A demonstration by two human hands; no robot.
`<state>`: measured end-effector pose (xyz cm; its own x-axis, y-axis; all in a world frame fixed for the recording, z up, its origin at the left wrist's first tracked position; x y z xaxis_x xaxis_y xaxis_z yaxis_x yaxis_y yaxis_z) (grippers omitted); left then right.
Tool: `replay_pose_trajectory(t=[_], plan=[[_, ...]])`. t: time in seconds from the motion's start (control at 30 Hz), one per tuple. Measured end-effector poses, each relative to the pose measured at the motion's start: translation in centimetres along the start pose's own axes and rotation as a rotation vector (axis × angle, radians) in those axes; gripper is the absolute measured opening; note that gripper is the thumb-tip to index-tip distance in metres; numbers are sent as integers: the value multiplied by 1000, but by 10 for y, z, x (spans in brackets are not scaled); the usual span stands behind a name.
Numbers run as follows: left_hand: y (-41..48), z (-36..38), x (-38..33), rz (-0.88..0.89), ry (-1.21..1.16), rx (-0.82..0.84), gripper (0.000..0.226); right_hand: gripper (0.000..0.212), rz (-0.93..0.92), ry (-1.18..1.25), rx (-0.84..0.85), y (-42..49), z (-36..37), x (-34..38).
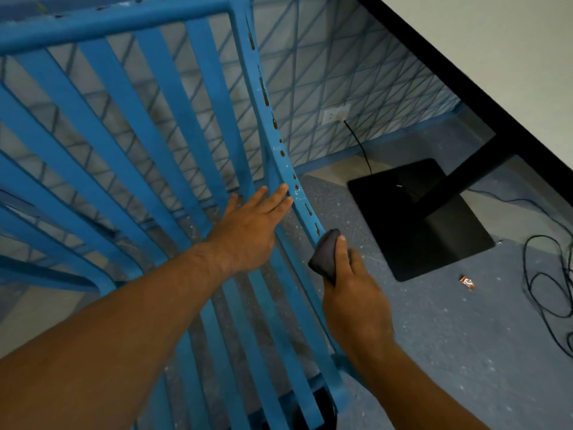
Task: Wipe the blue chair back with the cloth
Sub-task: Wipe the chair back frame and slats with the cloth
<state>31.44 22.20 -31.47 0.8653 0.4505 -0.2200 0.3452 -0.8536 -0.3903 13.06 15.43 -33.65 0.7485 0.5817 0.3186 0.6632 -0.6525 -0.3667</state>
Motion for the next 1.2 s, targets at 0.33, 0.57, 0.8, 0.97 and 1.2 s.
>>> replay_pose_trajectory(t=[0.33,0.57,0.8,0.97,1.2], plan=[[-1,-9,-6,-19,-82,92,72,64,33,159,83,36,-13,24],[-3,-11,-8,-16,-94,120,75,81,-39,-68,170,-4,-7,10],[-2,-8,-4,9,-81,102,75,55,-75,82,116,12,-29,-4],[1,-7,0,28,-77,103,74,63,76,102,89,25,-11,8],[2,-6,5,62,-39,99,72,58,121,35,110,42,-19,21]])
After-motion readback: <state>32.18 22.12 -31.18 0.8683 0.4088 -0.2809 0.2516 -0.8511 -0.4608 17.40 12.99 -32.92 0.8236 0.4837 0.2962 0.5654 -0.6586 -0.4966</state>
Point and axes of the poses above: each hand's wrist, its own y-axis towards the middle knuckle, its own z-axis out of the palm, x = y × z, the point moved 3 cm from there along y, towards the middle knuckle, and after that the axes turned 8 degrees about x, right-handed, at the moved point
